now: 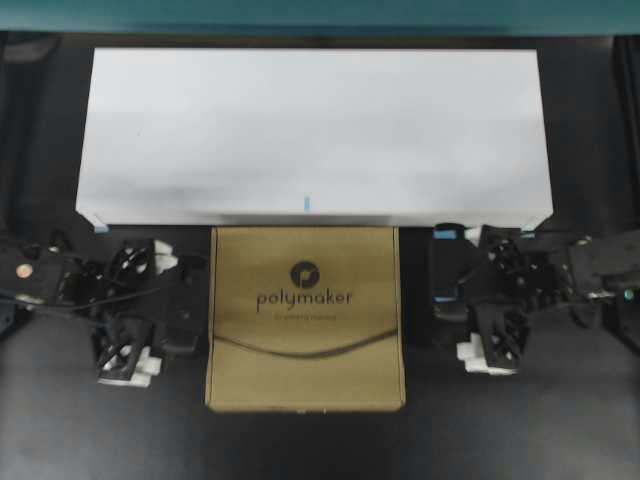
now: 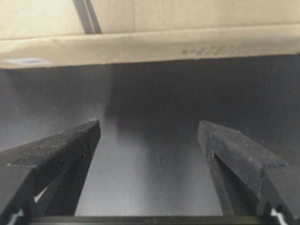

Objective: Place the cardboard box on the stand after clamping it between your arms.
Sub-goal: 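Move both grippers inward toward the left and right sides of the polymaker box, then press both grippers against the box sides to clamp it between them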

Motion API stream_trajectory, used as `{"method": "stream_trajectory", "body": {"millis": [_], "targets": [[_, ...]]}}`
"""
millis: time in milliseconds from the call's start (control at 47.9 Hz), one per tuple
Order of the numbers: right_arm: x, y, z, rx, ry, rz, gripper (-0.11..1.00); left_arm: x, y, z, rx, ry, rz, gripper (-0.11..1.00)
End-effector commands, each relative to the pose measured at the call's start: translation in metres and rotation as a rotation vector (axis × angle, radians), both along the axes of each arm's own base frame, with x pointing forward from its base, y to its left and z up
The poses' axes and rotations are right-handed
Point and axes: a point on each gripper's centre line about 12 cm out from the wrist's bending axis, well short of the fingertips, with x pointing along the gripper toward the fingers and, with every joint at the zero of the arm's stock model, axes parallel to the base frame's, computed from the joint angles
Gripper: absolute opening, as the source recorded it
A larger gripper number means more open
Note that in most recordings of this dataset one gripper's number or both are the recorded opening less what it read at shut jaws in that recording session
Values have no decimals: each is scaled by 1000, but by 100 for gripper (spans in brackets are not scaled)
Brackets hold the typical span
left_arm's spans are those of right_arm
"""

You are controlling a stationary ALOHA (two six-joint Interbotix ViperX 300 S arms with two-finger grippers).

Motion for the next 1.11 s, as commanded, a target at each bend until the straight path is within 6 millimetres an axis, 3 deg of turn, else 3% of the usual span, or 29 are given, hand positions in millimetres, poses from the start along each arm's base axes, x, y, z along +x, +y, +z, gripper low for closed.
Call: {"method": "stream_trajectory", "body": {"millis": [0,397,794,1086], "targets": [[8,5,-10,-11,15,24,80,10,-1,1,3,-25,-8,81],[38,4,-22,-44,-1,61,80,23,5,-6,18,-11,-4,81],[61,2,-15,-45,-59,56,80,31,7,-2,15,-26,6,80],[65,3,-5,-25,-74,34,80,37,7,6,13,-48,8,80]]}}
